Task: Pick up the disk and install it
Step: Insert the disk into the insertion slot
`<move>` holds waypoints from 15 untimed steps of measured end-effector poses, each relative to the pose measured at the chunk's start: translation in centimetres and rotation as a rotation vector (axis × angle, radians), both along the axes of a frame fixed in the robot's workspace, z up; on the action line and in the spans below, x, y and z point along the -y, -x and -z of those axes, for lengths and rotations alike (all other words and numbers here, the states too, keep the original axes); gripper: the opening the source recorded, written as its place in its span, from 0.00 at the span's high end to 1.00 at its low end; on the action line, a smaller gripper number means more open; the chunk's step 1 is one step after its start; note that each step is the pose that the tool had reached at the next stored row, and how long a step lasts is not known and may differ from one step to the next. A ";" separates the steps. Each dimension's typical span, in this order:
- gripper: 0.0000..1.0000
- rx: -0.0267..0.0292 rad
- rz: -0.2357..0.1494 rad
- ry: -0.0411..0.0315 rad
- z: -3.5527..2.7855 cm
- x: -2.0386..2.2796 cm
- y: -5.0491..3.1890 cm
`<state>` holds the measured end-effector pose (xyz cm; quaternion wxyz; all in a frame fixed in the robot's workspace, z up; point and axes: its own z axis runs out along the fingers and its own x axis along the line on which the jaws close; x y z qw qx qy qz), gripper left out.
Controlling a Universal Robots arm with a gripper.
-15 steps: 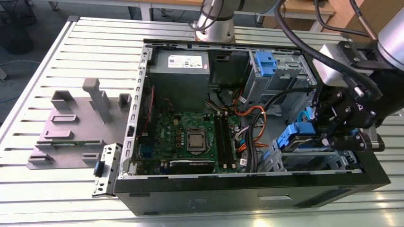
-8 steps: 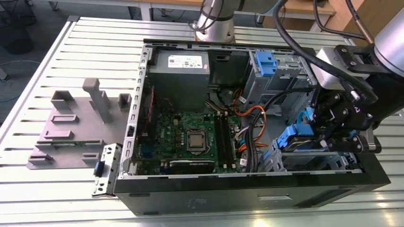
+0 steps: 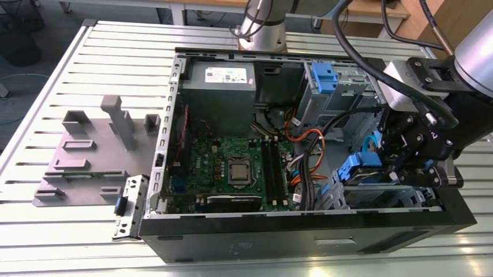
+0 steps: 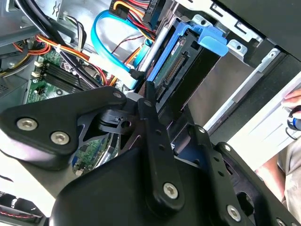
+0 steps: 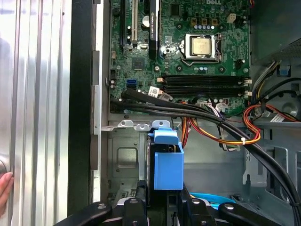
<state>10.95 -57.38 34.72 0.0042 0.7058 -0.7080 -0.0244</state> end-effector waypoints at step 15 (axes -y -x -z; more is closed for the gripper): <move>0.52 0.0120 0.000 -0.0009 0.11 0.00 0.07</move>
